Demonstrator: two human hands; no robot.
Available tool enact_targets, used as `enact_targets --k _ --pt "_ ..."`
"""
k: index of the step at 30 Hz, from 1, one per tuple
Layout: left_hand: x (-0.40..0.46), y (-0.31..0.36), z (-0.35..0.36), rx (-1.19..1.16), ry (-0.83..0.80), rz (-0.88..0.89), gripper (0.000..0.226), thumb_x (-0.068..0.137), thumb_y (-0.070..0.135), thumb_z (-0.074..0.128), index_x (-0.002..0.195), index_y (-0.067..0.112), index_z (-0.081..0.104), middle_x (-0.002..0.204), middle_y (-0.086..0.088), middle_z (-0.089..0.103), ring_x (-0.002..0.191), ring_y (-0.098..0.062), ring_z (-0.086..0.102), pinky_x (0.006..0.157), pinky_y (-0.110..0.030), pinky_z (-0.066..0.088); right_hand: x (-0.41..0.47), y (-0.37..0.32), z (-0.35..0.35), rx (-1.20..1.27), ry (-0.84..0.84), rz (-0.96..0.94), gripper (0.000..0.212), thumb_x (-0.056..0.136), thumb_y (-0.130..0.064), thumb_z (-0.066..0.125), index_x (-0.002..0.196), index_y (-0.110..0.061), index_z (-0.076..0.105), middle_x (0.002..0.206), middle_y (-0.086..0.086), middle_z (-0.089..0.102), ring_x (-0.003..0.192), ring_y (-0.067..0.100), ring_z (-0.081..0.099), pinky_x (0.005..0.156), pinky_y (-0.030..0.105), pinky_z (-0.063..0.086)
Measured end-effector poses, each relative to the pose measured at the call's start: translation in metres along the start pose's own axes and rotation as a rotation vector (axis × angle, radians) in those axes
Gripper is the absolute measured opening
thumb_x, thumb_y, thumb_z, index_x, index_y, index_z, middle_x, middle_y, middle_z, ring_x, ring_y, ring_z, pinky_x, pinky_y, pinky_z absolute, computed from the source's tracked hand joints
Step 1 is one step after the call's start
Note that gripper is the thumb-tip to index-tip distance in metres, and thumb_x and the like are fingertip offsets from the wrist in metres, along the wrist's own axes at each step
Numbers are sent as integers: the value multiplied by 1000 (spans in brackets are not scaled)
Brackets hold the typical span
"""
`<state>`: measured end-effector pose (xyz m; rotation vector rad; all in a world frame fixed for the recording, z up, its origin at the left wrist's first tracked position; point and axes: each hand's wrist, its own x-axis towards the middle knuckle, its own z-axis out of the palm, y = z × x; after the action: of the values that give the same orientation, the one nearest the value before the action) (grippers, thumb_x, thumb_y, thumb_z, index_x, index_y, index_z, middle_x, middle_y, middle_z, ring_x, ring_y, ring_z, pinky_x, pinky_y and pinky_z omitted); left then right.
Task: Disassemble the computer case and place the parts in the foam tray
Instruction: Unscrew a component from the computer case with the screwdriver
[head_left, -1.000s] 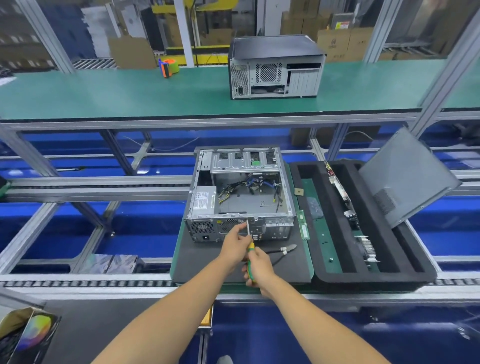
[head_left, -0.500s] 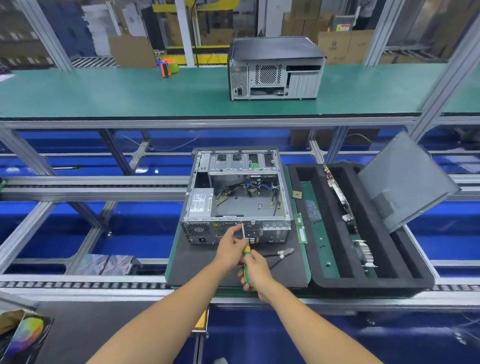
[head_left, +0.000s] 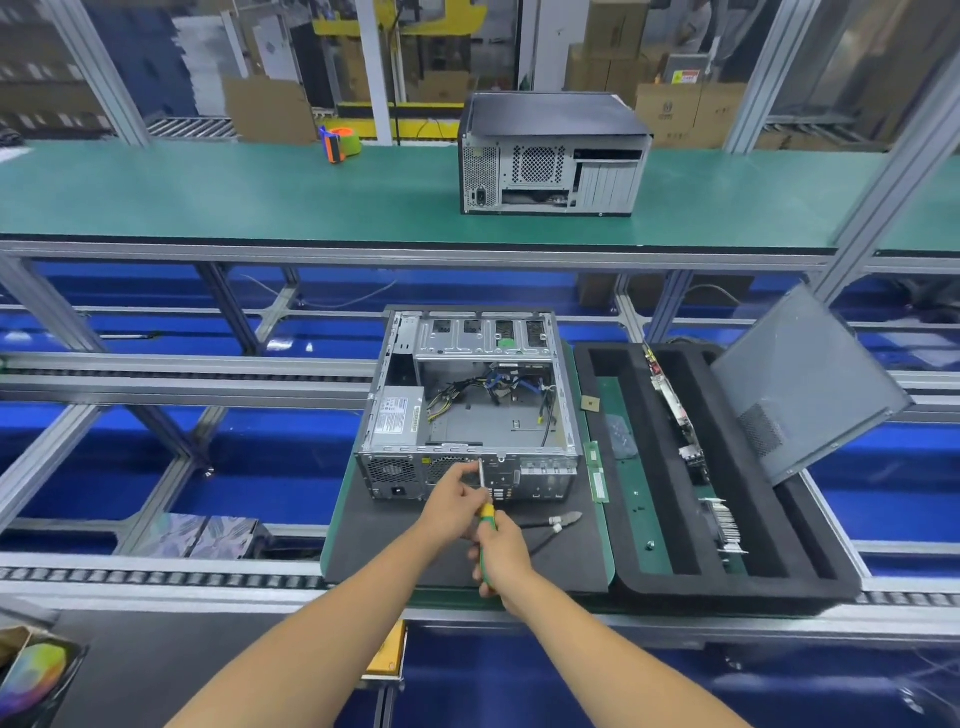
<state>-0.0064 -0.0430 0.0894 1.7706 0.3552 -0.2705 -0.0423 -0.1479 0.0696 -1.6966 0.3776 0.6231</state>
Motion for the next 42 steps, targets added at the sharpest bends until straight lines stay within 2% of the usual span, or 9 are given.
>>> enact_targets --k 2,5,10,15,25,29,34,38,42 --pt "1 0 2 -14 16 -26 35 95 16 73 123 7 54 82 -10 61 63 -18 57 56 -28 48 0 1 4 -63 35 -15 19 108 -25 32 112 -19 49 80 8 59 46 15 48 39 22 36" --pt "5 0 2 -66 74 -47 31 93 13 76 113 -5 59 90 -23 71 73 -23 64 69 -33 52 -1 0 11 -58 34 -19 15 108 -24 34 110 -16 46 83 10 59 49 18 53 40 24 40" --pt "6 0 1 -266 67 -88 17 95 1 70 106 -1 57 77 -18 68 59 -23 68 57 -31 56 -8 1 9 398 -128 193 34 105 -30 39 100 -5 61 68 14 65 47 20 56 40 21 36" --pt "6 -3 5 -425 57 -157 9 96 -1 67 100 2 59 76 -19 67 63 -26 69 59 -38 60 -4 8 9 506 -129 224 41 106 -32 36 96 -2 61 67 17 67 47 23 59 40 22 38" --pt "3 -3 9 -538 11 -172 17 103 3 58 118 -4 59 82 -17 68 65 -20 74 55 -27 60 -8 0 18 373 47 136 21 96 -17 49 90 -5 65 71 15 70 50 25 63 44 24 44" --pt "4 -1 10 -536 3 -166 20 106 6 53 122 -4 58 86 -17 69 77 -27 74 58 -30 58 -9 2 25 340 163 15 25 102 -29 51 87 -11 59 71 10 70 53 25 63 44 23 40" --pt "4 1 11 -518 8 -165 26 107 7 51 127 -8 56 93 -20 68 73 -22 74 62 -27 60 -8 6 26 410 68 206 43 102 -40 43 90 -6 65 65 12 70 44 24 61 41 23 45" --pt "4 1 9 -477 -9 -180 25 107 11 51 128 0 58 99 -15 74 83 -18 75 59 -23 56 -7 10 21 424 99 180 34 101 -27 45 93 -4 68 72 14 74 49 24 65 42 22 44" --pt "8 -3 3 -395 -19 -169 24 106 12 56 128 4 58 102 -13 77 97 -23 74 76 -29 61 -6 4 20 452 181 82 19 94 -8 52 87 -3 69 75 15 68 54 21 60 47 27 49"
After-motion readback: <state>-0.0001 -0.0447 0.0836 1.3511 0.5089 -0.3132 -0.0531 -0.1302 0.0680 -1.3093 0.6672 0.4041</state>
